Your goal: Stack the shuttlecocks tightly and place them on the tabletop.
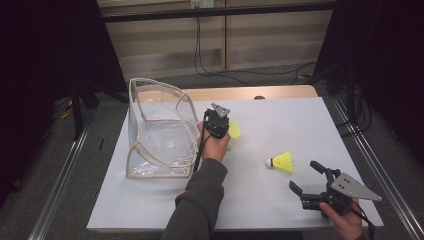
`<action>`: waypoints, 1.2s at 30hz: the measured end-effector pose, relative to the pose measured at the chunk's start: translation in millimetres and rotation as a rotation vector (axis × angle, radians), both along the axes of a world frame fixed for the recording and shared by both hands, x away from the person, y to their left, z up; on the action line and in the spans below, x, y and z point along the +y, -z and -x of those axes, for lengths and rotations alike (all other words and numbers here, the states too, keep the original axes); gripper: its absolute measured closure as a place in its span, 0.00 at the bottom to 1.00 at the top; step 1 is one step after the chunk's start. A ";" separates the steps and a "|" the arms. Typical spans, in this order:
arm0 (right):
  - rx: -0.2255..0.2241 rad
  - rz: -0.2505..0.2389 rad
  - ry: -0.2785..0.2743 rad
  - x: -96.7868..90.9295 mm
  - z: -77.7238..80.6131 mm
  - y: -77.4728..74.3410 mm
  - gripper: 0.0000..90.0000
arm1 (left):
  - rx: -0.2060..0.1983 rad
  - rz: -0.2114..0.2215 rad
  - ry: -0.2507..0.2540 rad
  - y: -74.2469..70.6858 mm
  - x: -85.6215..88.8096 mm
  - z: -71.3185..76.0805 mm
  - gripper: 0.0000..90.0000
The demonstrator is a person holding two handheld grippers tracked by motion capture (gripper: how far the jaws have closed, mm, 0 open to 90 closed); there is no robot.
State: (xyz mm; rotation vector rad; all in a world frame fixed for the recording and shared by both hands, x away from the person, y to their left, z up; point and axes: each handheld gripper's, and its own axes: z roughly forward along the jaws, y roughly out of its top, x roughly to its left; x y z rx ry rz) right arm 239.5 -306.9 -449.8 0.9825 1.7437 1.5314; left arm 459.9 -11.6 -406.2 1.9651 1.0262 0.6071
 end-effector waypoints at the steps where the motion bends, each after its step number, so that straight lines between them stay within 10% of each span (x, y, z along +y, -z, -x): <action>1: 0.001 0.002 0.001 0.1 0.0 0.0 0.03 | 0.003 0.007 0.004 0.4 -0.7 0.0 1.00; 15: 0.002 0.001 -0.002 0.2 -0.1 0.1 0.03 | 0.035 0.084 0.042 10.7 -16.1 -2.5 0.90; 36: 0.001 0.004 -0.004 0.6 -0.2 0.2 0.03 | 0.054 0.063 0.047 17.9 -20.6 -4.3 0.76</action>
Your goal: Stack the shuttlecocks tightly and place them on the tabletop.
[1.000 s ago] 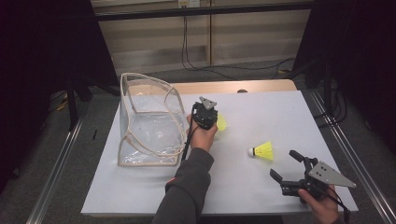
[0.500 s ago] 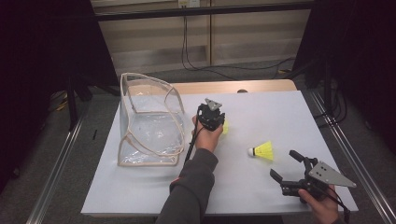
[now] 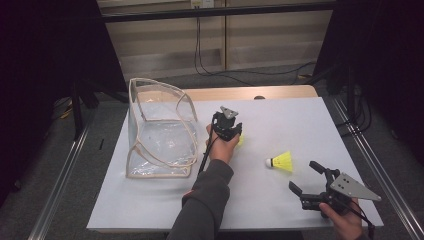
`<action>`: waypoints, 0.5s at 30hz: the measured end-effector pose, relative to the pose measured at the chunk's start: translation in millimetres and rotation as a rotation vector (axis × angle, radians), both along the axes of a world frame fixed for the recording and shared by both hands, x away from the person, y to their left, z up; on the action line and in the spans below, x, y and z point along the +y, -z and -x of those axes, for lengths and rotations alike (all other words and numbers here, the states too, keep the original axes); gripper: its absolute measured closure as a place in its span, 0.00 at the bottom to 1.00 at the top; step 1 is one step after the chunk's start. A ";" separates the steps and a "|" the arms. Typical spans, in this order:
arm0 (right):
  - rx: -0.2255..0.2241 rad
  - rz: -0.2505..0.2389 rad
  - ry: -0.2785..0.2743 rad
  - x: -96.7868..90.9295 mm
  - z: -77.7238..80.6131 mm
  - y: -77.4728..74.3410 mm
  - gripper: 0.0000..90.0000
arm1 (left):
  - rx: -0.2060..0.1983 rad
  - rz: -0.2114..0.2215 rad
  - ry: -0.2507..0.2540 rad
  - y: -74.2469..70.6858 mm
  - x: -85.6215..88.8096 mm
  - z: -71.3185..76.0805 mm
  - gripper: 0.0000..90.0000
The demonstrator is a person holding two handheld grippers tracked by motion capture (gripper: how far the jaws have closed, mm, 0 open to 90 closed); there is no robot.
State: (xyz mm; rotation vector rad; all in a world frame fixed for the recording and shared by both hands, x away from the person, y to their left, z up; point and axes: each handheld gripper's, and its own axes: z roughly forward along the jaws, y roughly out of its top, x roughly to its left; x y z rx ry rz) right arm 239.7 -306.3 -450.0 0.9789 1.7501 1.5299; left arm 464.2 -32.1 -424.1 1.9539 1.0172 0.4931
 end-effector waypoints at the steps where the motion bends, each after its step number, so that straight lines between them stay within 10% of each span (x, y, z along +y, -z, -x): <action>1: 0.000 -0.001 -0.001 0.0 0.0 0.0 0.03 | 0.000 -0.002 0.001 0.3 0.1 -0.3 0.76; 15: 0.002 0.002 0.000 0.3 -0.2 0.3 0.03 | -0.004 -0.009 -0.019 0.3 1.6 -2.0 0.71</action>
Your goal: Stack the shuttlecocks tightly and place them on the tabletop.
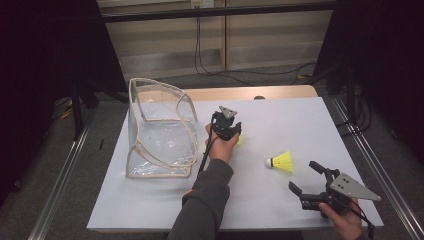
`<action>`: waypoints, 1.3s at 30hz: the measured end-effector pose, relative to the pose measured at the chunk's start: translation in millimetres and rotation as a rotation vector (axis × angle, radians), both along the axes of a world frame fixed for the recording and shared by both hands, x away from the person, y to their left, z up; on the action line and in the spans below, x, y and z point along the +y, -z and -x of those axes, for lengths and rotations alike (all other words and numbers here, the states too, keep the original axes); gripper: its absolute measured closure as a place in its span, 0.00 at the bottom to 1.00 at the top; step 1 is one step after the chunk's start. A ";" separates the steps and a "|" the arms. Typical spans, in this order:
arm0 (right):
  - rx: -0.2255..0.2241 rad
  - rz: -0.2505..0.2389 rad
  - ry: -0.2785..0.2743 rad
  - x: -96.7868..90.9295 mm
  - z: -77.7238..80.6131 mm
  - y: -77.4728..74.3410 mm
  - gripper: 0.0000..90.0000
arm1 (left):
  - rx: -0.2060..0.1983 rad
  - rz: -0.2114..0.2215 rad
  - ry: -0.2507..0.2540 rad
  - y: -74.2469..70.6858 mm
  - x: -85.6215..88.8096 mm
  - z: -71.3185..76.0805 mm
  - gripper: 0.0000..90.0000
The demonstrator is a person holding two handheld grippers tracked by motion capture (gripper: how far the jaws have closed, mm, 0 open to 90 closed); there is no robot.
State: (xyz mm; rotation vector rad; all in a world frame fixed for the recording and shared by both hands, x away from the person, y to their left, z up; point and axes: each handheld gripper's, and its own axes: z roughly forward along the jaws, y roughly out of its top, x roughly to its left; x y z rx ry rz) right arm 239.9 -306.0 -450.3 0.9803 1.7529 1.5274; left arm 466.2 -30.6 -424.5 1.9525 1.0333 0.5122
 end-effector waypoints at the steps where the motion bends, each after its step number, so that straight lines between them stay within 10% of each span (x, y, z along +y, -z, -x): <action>1: 0.000 0.000 0.000 0.1 -0.1 0.1 0.03 | 0.000 0.003 -0.003 0.0 -0.1 0.1 0.71; 39: -0.002 0.001 -0.004 0.5 0.0 -0.1 0.03 | 0.015 0.068 0.014 -6.1 1.6 2.6 0.67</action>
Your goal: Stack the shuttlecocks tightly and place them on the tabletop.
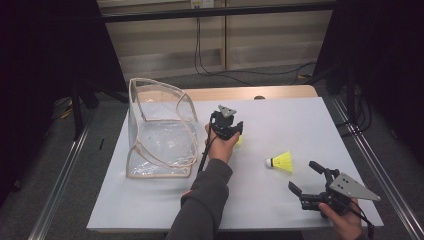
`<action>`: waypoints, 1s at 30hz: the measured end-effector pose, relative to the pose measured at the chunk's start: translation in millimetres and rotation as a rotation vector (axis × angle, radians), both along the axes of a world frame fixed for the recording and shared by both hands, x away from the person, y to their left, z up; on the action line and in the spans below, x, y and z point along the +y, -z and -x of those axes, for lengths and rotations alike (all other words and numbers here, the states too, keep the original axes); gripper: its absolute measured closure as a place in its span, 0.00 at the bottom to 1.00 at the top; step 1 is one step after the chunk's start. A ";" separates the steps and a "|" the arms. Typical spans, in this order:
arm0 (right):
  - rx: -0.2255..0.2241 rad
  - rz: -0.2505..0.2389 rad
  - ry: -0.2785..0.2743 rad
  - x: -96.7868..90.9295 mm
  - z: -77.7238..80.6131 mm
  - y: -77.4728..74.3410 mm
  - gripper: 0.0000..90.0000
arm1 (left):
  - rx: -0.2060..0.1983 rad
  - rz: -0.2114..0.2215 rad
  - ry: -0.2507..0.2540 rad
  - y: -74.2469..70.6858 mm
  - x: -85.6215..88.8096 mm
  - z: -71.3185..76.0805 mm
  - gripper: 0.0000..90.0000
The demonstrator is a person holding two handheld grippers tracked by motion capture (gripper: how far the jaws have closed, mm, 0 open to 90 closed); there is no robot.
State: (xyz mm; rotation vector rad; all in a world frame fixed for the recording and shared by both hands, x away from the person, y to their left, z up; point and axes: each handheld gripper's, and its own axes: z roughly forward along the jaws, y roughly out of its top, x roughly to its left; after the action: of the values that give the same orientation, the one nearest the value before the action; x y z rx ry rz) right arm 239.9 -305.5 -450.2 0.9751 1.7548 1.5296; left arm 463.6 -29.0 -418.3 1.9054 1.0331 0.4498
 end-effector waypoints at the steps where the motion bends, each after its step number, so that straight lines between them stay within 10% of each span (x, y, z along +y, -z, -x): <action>1: 0.000 0.000 0.000 0.0 0.0 -0.1 0.03 | -0.001 0.002 0.000 -0.3 0.1 0.1 0.67; 30: -0.001 0.004 0.002 0.3 0.3 -0.5 0.03 | 0.059 0.073 0.075 -15.8 7.6 20.1 0.43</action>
State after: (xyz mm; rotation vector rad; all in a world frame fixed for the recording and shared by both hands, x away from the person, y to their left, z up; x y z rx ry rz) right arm 239.6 -305.2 -449.7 0.9743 1.7550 1.5246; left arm 443.5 -21.4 -402.5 1.8947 0.9996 0.3105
